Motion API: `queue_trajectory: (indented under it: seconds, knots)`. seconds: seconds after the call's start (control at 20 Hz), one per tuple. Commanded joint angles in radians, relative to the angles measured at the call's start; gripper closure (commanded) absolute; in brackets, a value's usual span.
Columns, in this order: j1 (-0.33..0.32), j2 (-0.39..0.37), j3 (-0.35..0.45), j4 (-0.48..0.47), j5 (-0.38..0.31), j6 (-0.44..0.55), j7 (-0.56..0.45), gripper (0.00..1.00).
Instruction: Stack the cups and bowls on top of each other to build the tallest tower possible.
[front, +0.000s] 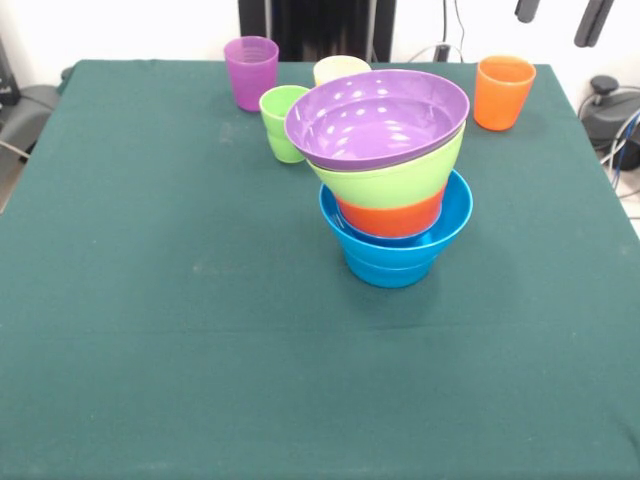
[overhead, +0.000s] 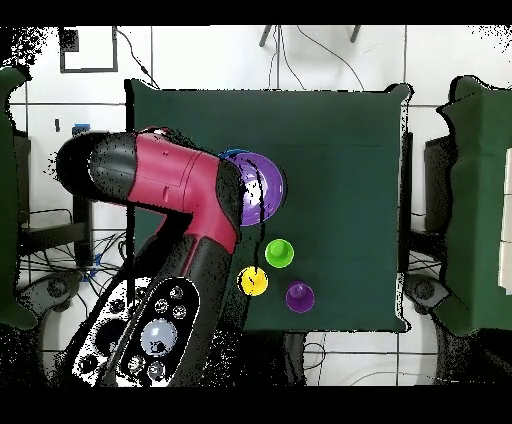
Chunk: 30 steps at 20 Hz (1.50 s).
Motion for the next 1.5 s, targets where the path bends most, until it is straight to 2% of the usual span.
queue_trajectory:
  seconds: [0.05, 0.7, 0.95, 1.5]
  knots:
    - [-0.003, 0.095, 0.09, 0.099, 0.006, -0.075, 0.225, 0.0]
    - [0.023, 0.162, 0.086, 0.121, 0.061, -0.153, 0.28, 0.0]
    - [0.033, 0.184, 0.077, 0.124, 0.081, -0.143, 0.306, 0.0]
    - [0.071, 0.17, 0.055, 0.134, 0.098, -0.08, 0.371, 0.0]
